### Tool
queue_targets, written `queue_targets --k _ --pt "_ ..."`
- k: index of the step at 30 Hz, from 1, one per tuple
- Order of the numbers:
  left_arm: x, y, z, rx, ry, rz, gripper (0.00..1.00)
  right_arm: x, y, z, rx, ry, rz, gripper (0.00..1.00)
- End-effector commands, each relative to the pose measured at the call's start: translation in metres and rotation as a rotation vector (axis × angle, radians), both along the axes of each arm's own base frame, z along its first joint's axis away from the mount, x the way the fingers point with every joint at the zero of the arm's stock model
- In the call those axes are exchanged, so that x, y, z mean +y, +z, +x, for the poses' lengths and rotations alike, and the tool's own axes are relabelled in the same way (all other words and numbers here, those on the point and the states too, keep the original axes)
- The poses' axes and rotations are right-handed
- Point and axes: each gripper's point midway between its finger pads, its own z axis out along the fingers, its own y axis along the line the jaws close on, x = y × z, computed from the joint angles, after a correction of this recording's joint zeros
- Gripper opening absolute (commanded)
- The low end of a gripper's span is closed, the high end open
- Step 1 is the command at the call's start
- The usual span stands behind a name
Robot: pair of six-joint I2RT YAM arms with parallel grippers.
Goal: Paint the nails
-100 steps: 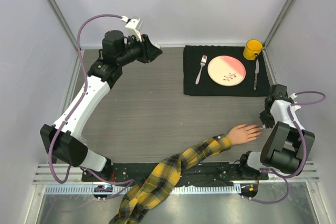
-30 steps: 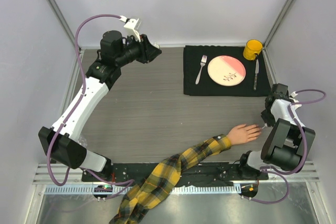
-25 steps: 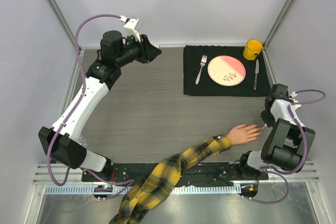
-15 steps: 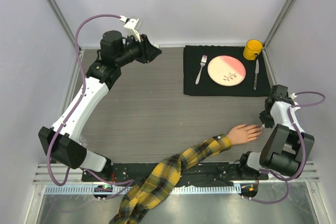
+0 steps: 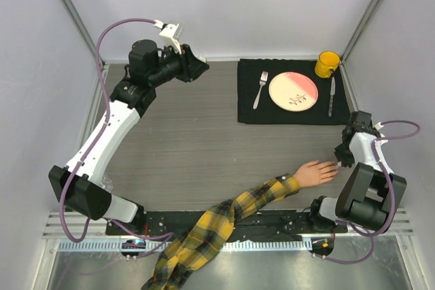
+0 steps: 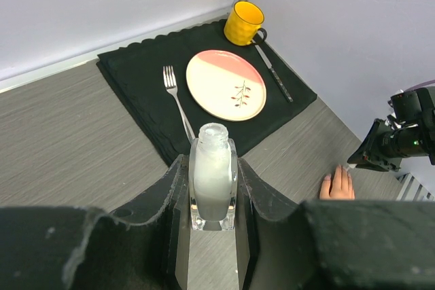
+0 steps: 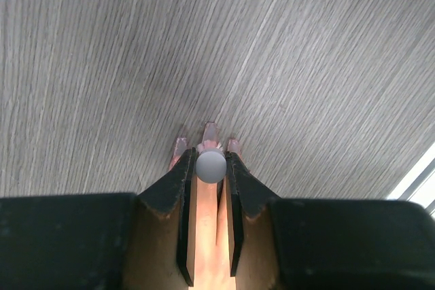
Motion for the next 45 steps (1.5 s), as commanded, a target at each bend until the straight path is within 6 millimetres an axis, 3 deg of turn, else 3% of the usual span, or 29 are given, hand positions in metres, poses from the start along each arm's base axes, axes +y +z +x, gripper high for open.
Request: queue_targets --k 1,13,24,37,45 --pt "0.001 0.029 -0.011 -0.085 -0.014 -0.028 0.0 -0.012 0.001 0.001 0.002 -0.013 -0.044 0.0" --pt "0.002 0.032 -0.009 -0.093 -0.012 -0.017 0.0 -0.025 -0.001 0.016 -0.011 -0.018 -0.064 0.0" --pt "0.001 0.03 -0.007 -0.093 -0.014 -0.011 0.0 -0.036 0.019 0.029 -0.035 0.0 -0.104 0.0" --pt "0.0 0.029 -0.01 -0.088 -0.021 -0.018 0.0 -0.013 0.007 0.001 0.002 -0.006 -0.039 0.0" --pt "0.0 0.027 -0.011 -0.08 -0.023 -0.028 0.0 -0.003 0.006 0.0 -0.013 0.001 -0.011 0.0"
